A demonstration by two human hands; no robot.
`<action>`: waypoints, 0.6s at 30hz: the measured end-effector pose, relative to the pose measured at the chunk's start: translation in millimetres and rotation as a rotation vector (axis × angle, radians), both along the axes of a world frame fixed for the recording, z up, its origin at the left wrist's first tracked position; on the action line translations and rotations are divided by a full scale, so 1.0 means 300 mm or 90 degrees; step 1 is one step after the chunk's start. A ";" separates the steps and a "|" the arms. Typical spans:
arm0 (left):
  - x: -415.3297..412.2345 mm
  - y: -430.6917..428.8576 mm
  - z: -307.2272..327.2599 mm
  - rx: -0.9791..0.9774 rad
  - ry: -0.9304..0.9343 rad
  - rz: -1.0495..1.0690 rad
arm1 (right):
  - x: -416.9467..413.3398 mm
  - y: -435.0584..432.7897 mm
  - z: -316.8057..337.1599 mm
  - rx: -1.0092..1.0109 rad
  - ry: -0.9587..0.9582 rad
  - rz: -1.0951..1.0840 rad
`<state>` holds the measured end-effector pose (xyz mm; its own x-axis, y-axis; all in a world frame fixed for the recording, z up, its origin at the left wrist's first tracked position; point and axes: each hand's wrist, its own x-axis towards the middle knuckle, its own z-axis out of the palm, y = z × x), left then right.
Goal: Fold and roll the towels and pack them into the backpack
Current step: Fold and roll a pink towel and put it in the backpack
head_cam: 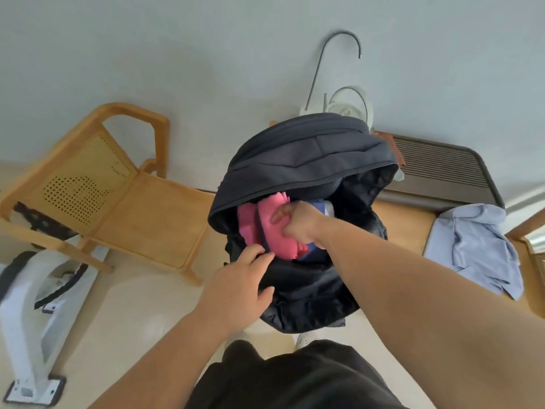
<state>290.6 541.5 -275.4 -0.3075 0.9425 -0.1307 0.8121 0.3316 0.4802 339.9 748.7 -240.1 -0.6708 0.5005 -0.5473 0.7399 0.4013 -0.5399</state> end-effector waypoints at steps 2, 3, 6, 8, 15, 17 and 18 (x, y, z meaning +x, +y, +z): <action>-0.017 -0.027 -0.009 0.017 -0.023 -0.024 | -0.026 -0.021 -0.031 -0.056 0.015 -0.041; -0.024 -0.039 -0.015 0.024 -0.028 -0.038 | -0.040 -0.034 -0.042 -0.089 0.043 -0.067; -0.040 -0.070 -0.029 0.040 -0.035 -0.055 | -0.073 -0.055 -0.083 -0.165 0.108 -0.136; -0.044 -0.087 -0.033 0.046 -0.035 -0.061 | -0.081 -0.056 -0.108 -0.166 0.086 -0.133; -0.058 -0.097 -0.027 0.038 -0.023 -0.080 | -0.115 -0.051 -0.150 0.242 -0.116 0.214; -0.064 -0.093 -0.023 0.040 -0.024 -0.086 | -0.110 -0.049 -0.130 0.400 -0.145 0.327; -0.068 -0.093 -0.024 0.044 -0.025 -0.089 | -0.102 -0.047 -0.123 0.460 -0.143 0.390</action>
